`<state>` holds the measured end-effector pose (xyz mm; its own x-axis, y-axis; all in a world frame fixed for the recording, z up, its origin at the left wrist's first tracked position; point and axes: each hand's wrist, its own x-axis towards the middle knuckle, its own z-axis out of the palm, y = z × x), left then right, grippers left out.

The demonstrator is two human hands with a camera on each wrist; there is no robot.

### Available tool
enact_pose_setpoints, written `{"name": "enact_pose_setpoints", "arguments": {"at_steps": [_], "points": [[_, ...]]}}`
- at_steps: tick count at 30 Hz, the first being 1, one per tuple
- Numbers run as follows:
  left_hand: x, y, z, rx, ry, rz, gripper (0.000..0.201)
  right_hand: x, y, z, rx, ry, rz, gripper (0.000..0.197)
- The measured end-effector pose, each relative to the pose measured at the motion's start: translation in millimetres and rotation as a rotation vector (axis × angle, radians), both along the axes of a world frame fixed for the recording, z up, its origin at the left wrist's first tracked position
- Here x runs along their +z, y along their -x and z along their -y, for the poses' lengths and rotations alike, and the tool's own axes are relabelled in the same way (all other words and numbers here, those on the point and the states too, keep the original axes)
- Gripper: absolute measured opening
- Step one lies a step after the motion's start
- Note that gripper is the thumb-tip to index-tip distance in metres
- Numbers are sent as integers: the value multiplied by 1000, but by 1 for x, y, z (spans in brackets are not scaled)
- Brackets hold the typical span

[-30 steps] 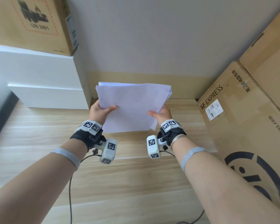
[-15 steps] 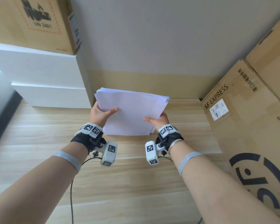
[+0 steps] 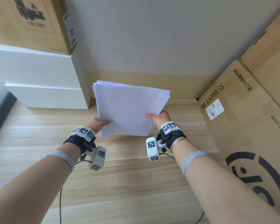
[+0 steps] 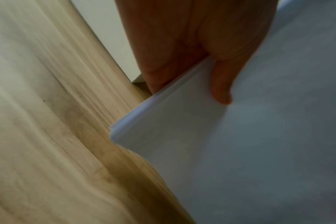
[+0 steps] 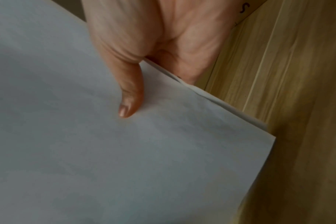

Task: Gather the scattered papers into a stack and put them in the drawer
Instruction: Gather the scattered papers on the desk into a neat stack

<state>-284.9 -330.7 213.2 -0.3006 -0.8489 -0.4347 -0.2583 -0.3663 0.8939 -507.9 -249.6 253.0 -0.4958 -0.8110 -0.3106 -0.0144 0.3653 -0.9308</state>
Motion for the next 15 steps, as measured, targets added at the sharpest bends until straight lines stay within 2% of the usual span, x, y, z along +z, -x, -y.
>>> {"name": "enact_pose_setpoints", "arguments": {"at_steps": [2, 7, 10, 15], "points": [[-9, 3, -1, 66, 39, 54, 37, 1, 0, 1, 7, -2, -5, 30], [-19, 2, -2, 127, 20, -58, 41, 3, -1, 1, 33, -13, -13, 33], [-26, 0, -3, 92, -7, -133, 39, -1, -2, -4, 37, -14, -16, 34], [-3, 2, -7, 11, 14, -165, 42, -10, -7, -4, 2, 36, 31, 35]]}}
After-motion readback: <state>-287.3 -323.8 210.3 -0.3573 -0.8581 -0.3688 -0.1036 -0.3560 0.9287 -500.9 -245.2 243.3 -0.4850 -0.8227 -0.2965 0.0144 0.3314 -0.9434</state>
